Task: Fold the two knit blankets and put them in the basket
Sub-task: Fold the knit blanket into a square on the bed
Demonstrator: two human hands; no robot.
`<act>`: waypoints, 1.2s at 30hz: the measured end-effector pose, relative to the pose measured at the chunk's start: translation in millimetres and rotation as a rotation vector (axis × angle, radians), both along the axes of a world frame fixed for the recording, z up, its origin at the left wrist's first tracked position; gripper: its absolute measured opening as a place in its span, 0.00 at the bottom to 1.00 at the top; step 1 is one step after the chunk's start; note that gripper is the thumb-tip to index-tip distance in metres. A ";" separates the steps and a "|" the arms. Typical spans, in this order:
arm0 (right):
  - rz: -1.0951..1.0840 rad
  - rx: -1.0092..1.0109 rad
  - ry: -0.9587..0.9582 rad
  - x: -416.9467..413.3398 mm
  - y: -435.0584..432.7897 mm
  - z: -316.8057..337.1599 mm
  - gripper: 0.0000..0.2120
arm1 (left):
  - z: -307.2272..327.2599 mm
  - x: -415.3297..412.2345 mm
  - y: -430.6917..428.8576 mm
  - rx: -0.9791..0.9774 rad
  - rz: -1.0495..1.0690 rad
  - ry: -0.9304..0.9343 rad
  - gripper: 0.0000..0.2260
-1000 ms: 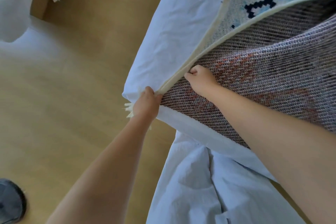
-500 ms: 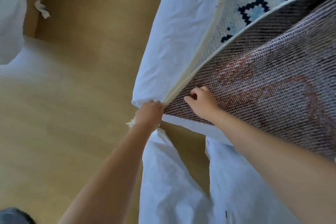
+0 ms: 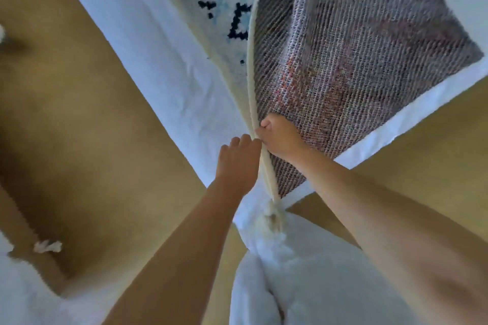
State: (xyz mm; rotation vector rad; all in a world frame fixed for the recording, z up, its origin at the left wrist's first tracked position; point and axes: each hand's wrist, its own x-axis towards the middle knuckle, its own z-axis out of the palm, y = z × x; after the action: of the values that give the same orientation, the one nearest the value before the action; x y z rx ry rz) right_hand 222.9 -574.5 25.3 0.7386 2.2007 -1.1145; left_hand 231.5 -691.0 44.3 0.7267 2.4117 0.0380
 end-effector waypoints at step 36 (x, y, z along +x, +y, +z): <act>-0.223 0.313 -0.113 -255.8 -43.2 -9.6 0.13 | -39.2 -469.0 86.9 -0.045 -1.894 0.177 0.09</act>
State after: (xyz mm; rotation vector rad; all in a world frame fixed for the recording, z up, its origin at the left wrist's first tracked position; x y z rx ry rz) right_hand -32.9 -617.7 15.7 1.1759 2.2614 -0.8121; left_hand -237.4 -604.1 5.1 2.6016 0.9612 -0.8099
